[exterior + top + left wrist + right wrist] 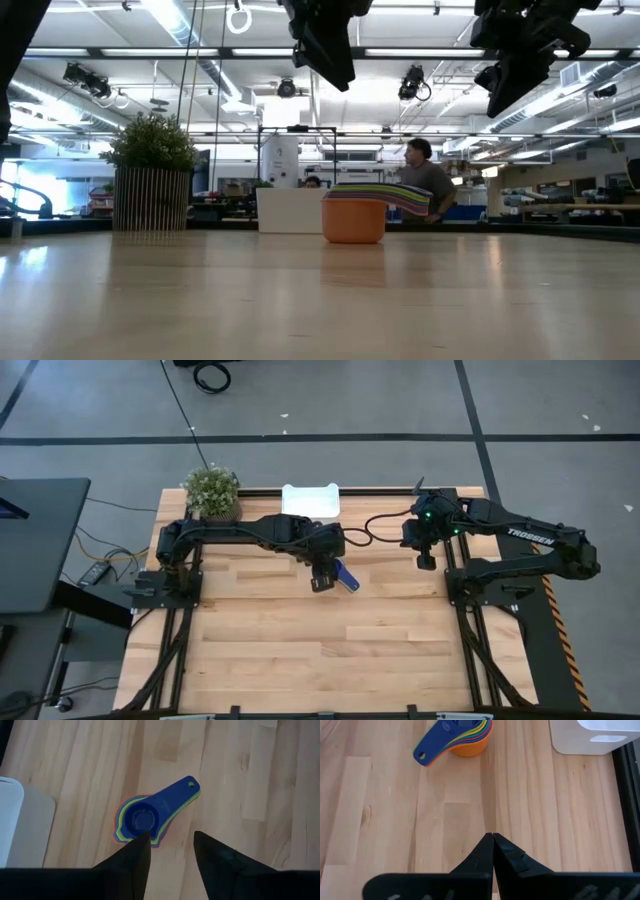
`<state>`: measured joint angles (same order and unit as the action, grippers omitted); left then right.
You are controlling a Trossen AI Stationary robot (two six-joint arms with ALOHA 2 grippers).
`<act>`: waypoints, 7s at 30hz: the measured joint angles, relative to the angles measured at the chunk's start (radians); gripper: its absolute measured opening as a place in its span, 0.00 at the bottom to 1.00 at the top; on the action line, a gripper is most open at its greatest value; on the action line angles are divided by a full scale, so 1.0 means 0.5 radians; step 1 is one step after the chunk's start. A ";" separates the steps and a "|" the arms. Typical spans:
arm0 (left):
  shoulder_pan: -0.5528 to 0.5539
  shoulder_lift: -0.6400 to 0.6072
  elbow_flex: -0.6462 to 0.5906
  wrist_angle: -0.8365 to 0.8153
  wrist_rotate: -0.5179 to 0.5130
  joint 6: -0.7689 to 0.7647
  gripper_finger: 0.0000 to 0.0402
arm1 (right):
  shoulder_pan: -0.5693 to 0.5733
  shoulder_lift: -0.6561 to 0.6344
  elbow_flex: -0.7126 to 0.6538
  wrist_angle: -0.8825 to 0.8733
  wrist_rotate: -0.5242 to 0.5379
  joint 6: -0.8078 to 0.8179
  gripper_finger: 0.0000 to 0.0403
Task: Nest measuring cups in basket
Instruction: Put the nested measuring cups into the white bin
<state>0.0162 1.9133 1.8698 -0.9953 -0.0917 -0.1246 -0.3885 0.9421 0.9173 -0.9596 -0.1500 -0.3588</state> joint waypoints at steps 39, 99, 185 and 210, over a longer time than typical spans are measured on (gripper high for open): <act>0.020 0.010 0.000 -0.028 0.250 0.148 0.39 | 0.000 0.000 -0.001 0.017 -0.001 0.000 0.03; 0.022 0.223 -0.001 0.063 0.366 -0.125 0.54 | 0.000 0.014 -0.002 1.110 -0.002 -0.001 0.03; 0.070 0.621 0.000 0.181 0.016 0.107 0.74 | 0.000 0.013 -0.002 1.394 -0.002 -0.001 0.03; 0.034 0.647 0.000 0.216 -0.117 0.220 0.74 | 0.000 0.013 -0.002 1.393 -0.002 -0.001 0.03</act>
<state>0.0330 2.2366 1.8698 -0.8871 -0.1504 -0.0147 -0.3885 0.9486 0.9165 -0.2630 -0.1509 -0.3592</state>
